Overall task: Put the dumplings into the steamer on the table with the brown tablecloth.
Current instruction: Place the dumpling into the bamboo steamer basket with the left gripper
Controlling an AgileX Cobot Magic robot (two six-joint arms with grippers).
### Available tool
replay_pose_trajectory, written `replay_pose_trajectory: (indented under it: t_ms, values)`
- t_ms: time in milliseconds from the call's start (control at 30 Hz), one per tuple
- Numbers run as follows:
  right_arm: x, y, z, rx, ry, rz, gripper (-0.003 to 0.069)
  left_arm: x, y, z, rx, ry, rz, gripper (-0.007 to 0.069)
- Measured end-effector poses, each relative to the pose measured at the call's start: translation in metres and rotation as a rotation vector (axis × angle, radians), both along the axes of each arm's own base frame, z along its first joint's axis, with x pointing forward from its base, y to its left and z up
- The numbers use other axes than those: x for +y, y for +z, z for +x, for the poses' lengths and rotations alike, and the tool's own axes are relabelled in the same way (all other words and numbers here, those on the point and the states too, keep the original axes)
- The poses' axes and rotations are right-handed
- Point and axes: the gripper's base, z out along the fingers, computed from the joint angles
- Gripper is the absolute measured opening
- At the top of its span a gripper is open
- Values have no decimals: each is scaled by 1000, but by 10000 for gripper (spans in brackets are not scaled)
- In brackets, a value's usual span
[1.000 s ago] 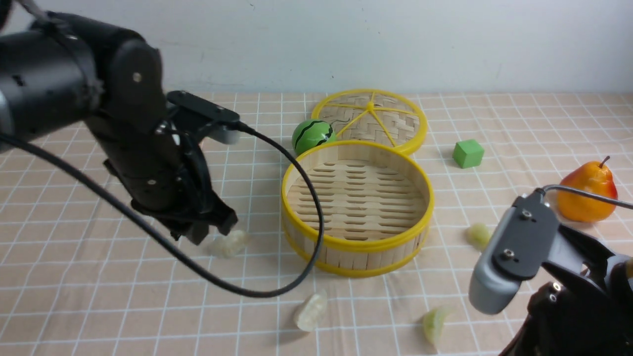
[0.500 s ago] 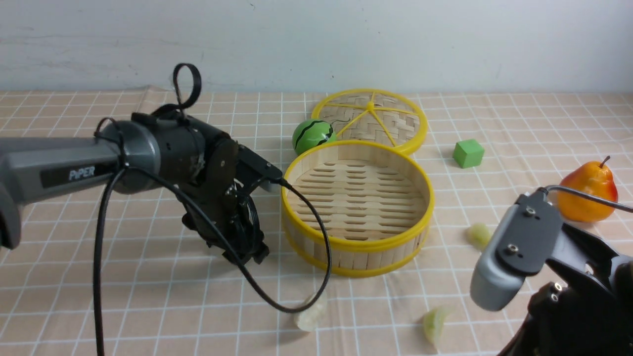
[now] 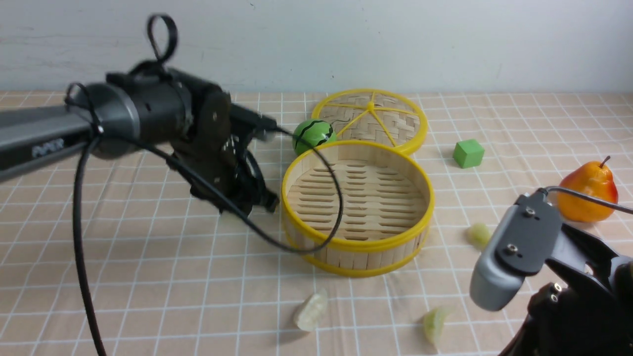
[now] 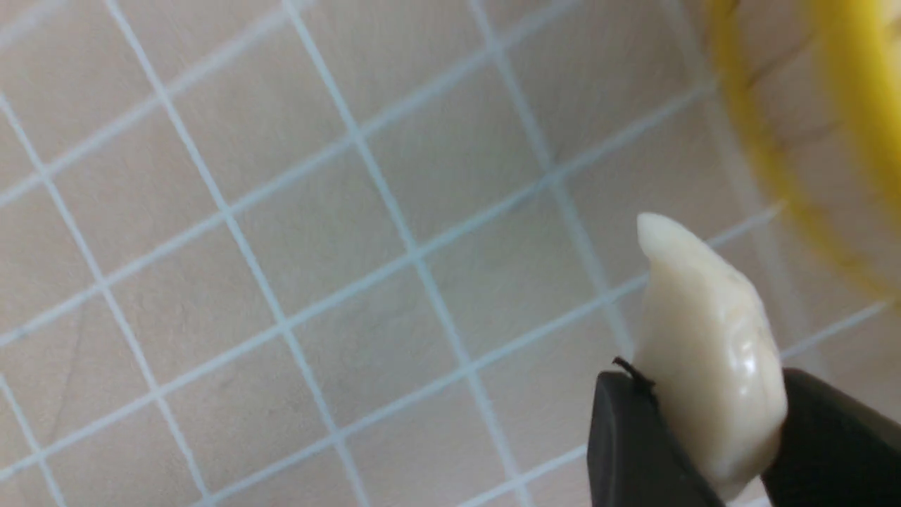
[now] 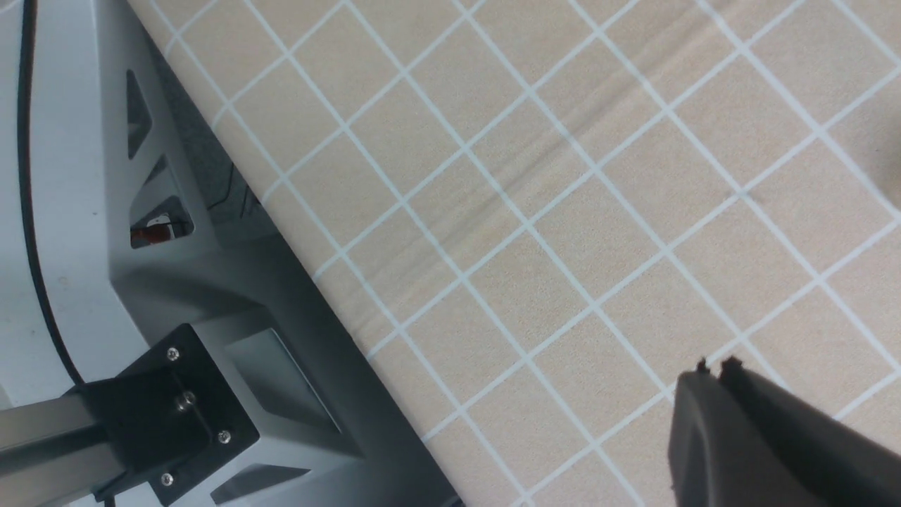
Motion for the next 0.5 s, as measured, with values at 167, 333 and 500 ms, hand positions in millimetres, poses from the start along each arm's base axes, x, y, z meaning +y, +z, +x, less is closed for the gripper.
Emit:
replay_pose_trajectory:
  t_ms: [167, 333, 500]
  values:
    - [-7, 23, -12, -18, 19, 21, 19, -29, 51, 2, -76, 9, -181, 228]
    - [-28, 67, -44, -144, 43, 109, 25, -100, 35, 13, -69, -60, -230, 228]
    - [-50, 83, -71, -215, -10, 154, 31, -152, -4, 35, -72, -64, -191, 228]
